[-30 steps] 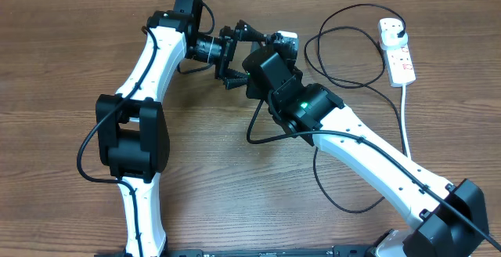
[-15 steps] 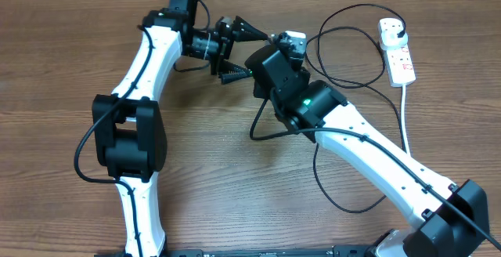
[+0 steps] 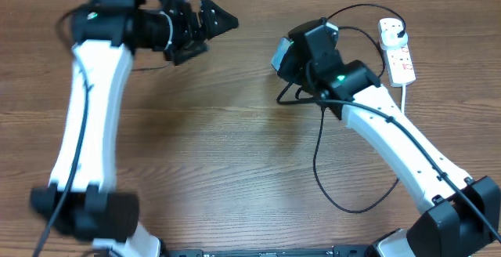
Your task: Plug charger to phone and switch on socket
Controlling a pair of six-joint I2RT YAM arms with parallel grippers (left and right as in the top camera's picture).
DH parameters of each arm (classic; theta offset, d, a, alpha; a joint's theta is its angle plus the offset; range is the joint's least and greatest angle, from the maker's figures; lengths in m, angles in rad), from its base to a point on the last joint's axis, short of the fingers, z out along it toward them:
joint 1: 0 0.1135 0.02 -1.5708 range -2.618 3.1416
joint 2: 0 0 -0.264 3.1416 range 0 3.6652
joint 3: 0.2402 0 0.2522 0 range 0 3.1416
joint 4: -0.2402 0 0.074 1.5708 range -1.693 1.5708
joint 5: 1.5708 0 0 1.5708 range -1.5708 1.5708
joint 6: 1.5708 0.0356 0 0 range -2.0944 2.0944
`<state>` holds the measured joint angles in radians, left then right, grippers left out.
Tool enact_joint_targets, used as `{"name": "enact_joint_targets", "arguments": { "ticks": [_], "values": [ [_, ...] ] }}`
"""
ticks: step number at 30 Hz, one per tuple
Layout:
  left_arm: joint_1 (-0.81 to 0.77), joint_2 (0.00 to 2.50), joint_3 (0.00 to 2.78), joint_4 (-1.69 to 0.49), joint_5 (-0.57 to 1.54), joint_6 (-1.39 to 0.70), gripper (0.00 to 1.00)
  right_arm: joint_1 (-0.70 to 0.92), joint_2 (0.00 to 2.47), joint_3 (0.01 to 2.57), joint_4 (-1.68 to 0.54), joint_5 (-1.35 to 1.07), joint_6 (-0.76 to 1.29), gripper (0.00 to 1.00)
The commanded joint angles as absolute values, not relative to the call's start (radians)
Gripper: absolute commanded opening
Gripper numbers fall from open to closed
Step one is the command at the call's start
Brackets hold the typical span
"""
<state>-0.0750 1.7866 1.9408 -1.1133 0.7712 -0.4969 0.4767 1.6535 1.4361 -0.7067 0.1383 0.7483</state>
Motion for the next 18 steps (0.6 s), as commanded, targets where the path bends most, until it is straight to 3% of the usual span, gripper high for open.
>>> {"name": "enact_joint_targets", "arguments": {
  "ticks": [1, 10, 18],
  "values": [
    [-0.081, 1.716, 1.955, -1.126, 0.497, -0.487, 0.99, 0.417, 1.638, 1.481, -0.657, -0.092, 0.794, 0.04],
    [-0.089, 1.726, 1.953, -1.160, 0.498, -0.661, 1.00, 0.304, 1.638, 1.481, -0.506, -0.561, 0.979, 0.04],
    [-0.121, 1.746, 1.953, -1.162, 0.525, -0.941, 0.98, 0.268, 1.639, 1.481, -0.466, -0.623, 1.222, 0.04]
  ]
}}
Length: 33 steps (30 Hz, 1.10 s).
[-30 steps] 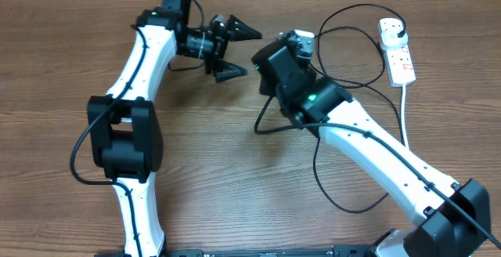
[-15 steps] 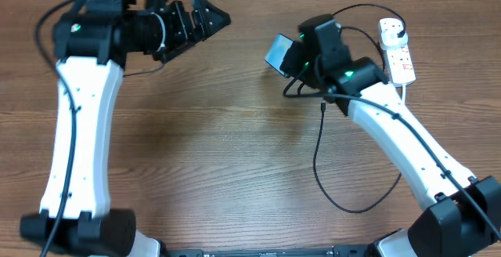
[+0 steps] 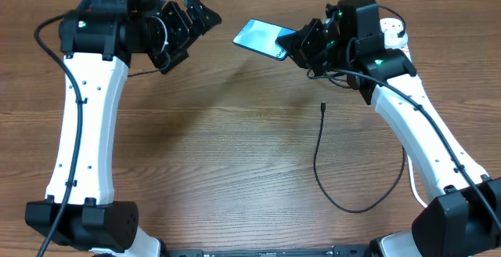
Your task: Plug charger to phone and switch on socket
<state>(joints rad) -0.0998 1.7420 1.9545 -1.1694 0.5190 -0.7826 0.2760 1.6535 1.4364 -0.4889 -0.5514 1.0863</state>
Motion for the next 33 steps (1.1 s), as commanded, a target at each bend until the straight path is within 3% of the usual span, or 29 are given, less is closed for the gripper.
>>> {"name": "enact_joint_targets", "arguments": {
  "ticks": [1, 13, 19, 33],
  "values": [
    [-0.128, 1.746, 1.953, -1.159, 0.525, -0.993, 0.96, 0.268, 1.639, 1.481, -0.463, -0.624, 1.276, 0.04],
    [-0.214, 1.747, 1.953, -1.137, 0.521, -1.488, 0.87, 0.353, 1.639, 1.481, -0.318, -0.634, 1.604, 0.04],
    [-0.221, 1.747, 1.953, -1.093, 0.522, -1.546, 0.79, 0.377, 1.639, 1.480, -0.315, -0.657, 1.678, 0.04],
    [-0.221, 1.747, 1.953, -1.086, 0.521, -1.579, 0.76, 0.378, 1.639, 1.480, -0.210, -0.804, 1.782, 0.04]
  ]
}}
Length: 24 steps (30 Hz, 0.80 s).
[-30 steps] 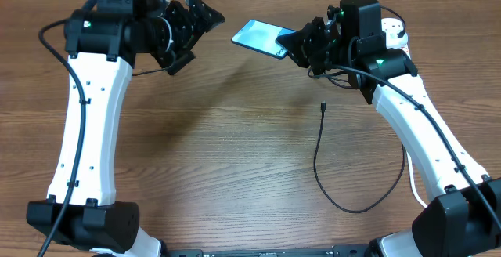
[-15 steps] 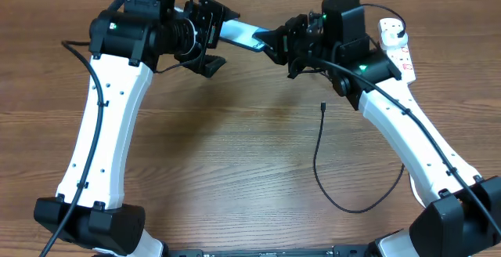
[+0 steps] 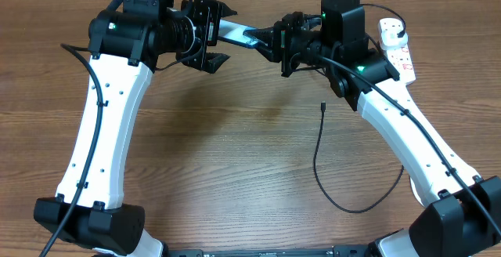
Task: Plug charger to phone and switch on socket
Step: 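Open the right gripper, leaving the phone in the left gripper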
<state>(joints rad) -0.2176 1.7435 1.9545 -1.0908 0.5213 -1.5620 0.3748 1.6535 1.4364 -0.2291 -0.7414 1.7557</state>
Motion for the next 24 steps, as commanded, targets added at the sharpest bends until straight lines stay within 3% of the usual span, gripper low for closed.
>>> {"name": "enact_joint_targets", "arguments": {
  "ticks": [1, 5, 12, 24],
  "values": [
    [-0.221, 1.747, 1.953, -1.084, 0.521, -1.579, 0.76, 0.378, 1.639, 1.480, -0.211, -0.812, 1.781, 0.04],
    [-0.221, 1.747, 1.953, -1.073, 0.521, -1.579, 0.65, 0.378, 1.639, 1.481, -0.210, -0.838, 1.787, 0.04],
    [-0.221, 1.747, 1.953, -1.072, 0.514, -1.579, 0.61, 0.377, 1.639, 1.481, -0.210, -0.877, 1.830, 0.04],
    [-0.221, 1.747, 1.953, -1.073, 0.490, -1.578, 0.47, 0.377, 1.639, 1.481, -0.210, -0.914, 1.860, 0.04]
  ]
}}
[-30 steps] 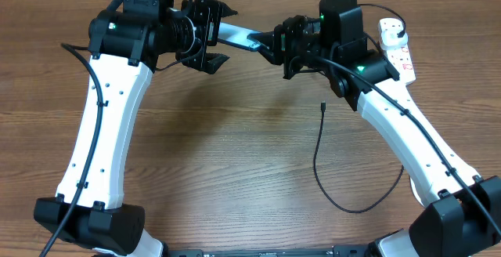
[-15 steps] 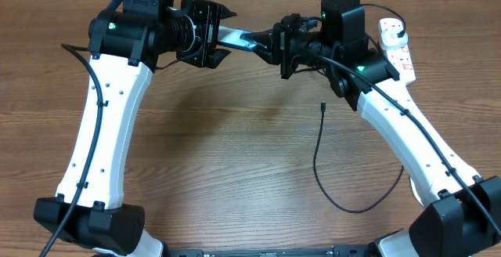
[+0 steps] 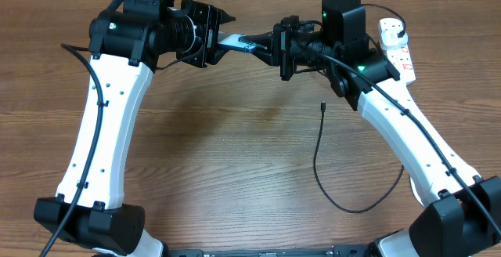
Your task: Plug charger to phone and switch on socket
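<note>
The phone [image 3: 241, 42], a slim dark slab with a bluish screen, hangs in the air over the table's far middle. My left gripper [image 3: 224, 39] is shut on its left end. At the phone's right end, my right gripper [image 3: 274, 47] has its jaws spread apart. The black charger cable [image 3: 317, 159] lies on the table under the right arm, its free plug tip [image 3: 322, 106] pointing away from me. The white socket strip [image 3: 399, 53] lies at the far right with a white plug [image 3: 391, 28] in it.
The cable loops down to the near right [image 3: 352, 208] and passes under the right arm toward the strip. The wooden table [image 3: 219, 155] ends along the far side, just behind both grippers. Both arm bases stand at the near corners.
My left gripper, which stood open around the phone's left end, has shut on it. The right gripper's jaws have spread apart at the phone's other end. Neither arm has shifted much.
At first my right gripper was low over the phone near the cable, and the left was open at the far left. Then the right held the phone in the air. Later the open left gripper met it, and now the left holds the phone.
</note>
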Controlling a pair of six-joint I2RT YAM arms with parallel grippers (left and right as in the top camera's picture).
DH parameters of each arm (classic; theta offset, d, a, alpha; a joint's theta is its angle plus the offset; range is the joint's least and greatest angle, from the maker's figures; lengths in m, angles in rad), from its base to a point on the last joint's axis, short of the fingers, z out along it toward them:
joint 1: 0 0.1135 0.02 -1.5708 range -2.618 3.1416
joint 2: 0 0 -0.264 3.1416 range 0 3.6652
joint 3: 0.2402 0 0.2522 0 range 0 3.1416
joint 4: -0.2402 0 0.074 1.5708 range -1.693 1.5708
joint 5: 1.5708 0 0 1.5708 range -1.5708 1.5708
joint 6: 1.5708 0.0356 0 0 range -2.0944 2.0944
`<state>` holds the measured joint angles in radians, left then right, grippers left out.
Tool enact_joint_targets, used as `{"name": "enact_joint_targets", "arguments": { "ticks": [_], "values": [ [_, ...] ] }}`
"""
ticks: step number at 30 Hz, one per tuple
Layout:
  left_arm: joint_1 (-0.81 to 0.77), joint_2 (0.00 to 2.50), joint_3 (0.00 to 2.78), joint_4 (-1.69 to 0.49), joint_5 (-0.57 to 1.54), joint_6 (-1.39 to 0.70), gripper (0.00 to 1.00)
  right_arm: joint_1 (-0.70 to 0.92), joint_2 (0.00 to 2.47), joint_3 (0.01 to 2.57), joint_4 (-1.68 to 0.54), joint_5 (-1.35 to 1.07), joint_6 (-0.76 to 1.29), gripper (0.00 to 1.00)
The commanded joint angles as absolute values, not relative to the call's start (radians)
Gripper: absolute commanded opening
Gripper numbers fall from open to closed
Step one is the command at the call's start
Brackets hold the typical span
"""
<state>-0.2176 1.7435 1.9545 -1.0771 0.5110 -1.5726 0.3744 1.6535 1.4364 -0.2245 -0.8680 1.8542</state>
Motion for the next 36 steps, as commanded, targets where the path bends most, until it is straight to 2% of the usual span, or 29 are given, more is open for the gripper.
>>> {"name": "enact_joint_targets", "arguments": {
  "ticks": [1, 7, 12, 16, 17, 21, 25, 27, 29, 36],
  "values": [
    [-0.221, 1.747, 1.953, -1.073, 0.490, -1.578, 0.45, 0.377, 1.639, 1.481, -0.210, -0.915, 1.860, 0.04],
    [-0.221, 1.747, 1.953, -1.073, 0.490, -1.578, 0.29, 0.378, 1.639, 1.481, -0.210, -0.915, 1.864, 0.04],
    [-0.221, 1.747, 1.953, -1.071, 0.490, -1.579, 0.20, 0.378, 1.639, 1.481, -0.210, -0.919, 1.879, 0.04],
    [-0.221, 1.747, 1.953, -1.071, 0.490, -1.579, 0.08, 0.378, 1.639, 1.481, -0.210, -0.922, 1.885, 0.05],
    [-0.221, 1.747, 1.953, -1.072, 0.490, -1.579, 0.04, 0.378, 1.639, 1.481, -0.210, -0.922, 1.885, 0.09],
    [-0.221, 1.747, 1.953, -1.072, 0.490, -1.578, 0.04, 0.379, 1.639, 1.481, -0.210, -0.922, 1.884, 0.32],
    [-0.221, 1.747, 1.953, -1.072, 0.479, -1.577, 0.04, 0.379, 1.639, 1.481, -0.210, -0.917, 1.846, 0.73],
    [-0.221, 1.747, 1.953, -1.072, 0.451, -1.570, 0.04, 0.379, 1.639, 1.481, -0.210, -0.902, 1.790, 0.89],
    [-0.221, 1.747, 1.953, -1.073, 0.412, -1.553, 0.04, 0.379, 1.639, 1.481, -0.211, -0.883, 1.710, 1.00],
    [-0.210, 1.747, 1.953, -1.098, 0.261, -1.433, 0.04, 0.350, 1.639, 1.481, -0.356, -0.804, 1.351, 1.00]
  ]
}}
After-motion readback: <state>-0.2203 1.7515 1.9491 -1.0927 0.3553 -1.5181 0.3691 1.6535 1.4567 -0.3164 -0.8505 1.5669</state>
